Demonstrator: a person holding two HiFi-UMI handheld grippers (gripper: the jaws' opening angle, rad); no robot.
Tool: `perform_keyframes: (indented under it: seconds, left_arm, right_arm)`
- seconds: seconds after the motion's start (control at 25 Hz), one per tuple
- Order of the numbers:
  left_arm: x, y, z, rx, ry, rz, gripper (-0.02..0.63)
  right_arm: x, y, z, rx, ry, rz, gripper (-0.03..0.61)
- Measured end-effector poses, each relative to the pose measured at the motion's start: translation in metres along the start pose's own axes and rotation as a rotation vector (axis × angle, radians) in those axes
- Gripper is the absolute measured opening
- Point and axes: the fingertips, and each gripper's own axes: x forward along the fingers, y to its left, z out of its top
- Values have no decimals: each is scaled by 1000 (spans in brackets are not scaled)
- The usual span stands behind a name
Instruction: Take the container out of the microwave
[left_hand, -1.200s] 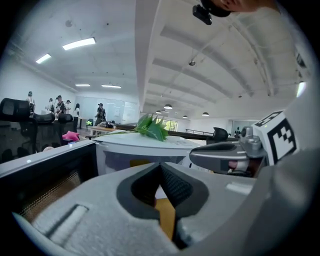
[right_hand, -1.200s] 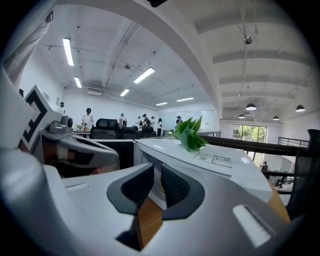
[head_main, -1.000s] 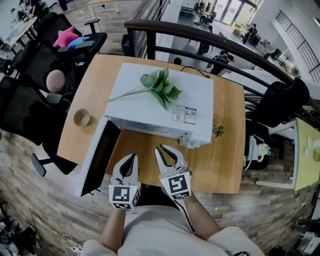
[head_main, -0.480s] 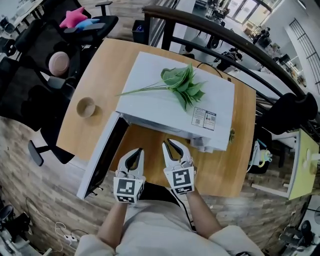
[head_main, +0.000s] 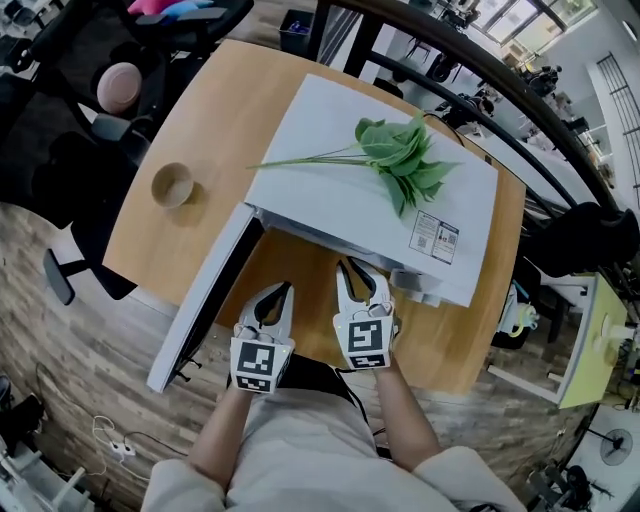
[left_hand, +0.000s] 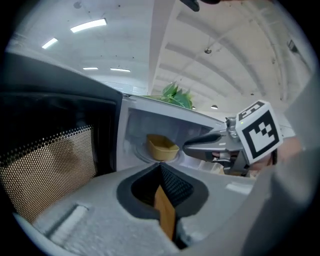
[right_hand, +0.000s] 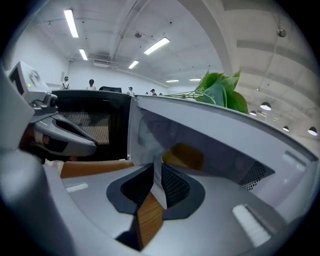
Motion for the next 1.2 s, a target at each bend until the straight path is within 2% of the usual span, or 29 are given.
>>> perform_keyframes:
  seconds: [0.2, 0.44, 0.84, 1.2]
  left_arm:
    - [3, 9, -9, -8, 9, 17, 3]
    - [3, 15, -16, -29, 20, 25, 3]
    - [2, 27, -10, -40, 19, 42, 3]
    - [9, 31, -5, -42, 24, 21, 3]
  right_arm:
    - [13, -3, -6, -98, 49, -18, 67]
    - [27, -4, -13, -149, 113, -17, 80]
    - [50, 1, -15, -307, 180, -32, 98]
    - [65, -9, -19, -478, 241, -68, 106]
